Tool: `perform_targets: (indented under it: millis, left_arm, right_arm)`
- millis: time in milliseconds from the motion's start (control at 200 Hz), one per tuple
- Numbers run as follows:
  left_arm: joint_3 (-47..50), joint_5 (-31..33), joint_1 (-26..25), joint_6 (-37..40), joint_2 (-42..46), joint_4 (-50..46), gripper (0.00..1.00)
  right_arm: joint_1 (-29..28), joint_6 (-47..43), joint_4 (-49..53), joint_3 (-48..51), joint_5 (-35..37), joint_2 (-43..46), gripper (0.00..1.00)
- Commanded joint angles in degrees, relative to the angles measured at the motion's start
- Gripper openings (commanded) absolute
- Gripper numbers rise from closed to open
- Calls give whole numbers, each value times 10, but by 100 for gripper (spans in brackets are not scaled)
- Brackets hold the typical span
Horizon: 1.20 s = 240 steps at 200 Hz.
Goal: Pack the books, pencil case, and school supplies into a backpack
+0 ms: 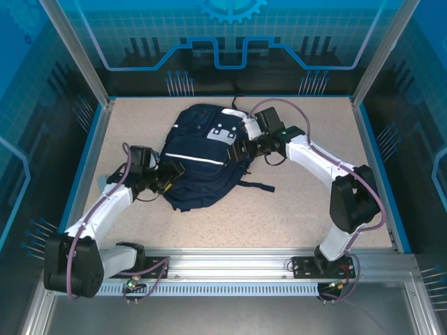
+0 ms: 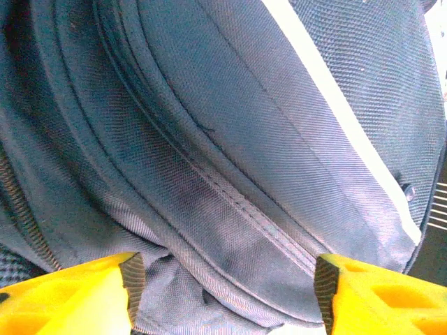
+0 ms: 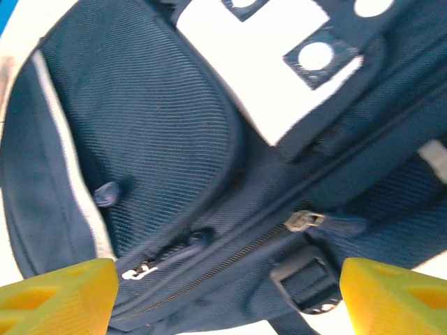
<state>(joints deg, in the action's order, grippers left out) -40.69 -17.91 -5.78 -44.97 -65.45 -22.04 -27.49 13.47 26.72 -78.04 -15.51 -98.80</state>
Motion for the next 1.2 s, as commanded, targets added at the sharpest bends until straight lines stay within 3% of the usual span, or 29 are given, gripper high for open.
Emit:
perform_targets:
  millis: [0,460,885,965,1035,1196]
  left_arm:
    - [-14,20,2,1,23,-20,71]
    - [-26,10,-2,-1,19,13,79]
    - [-24,0,-23,-12,5,39,80]
    - [-22,-1,-27,-14,-1,45,80]
    - [-22,-2,-30,-14,-4,47,79]
    - [-26,-2,-32,-14,-6,48,79]
  right_arm:
    - [-14,1,-28,-12,-66,-29,85]
    - [-37,-23,-11,-59,-109,-98,86]
    - [-62,-73,23,-1,-138,-36,84]
    - [-68,-83,30,8,-133,-27,81]
    - [-73,-91,37,11,-119,-25,72]
    - [-84,-101,40,8,-50,-29,60]
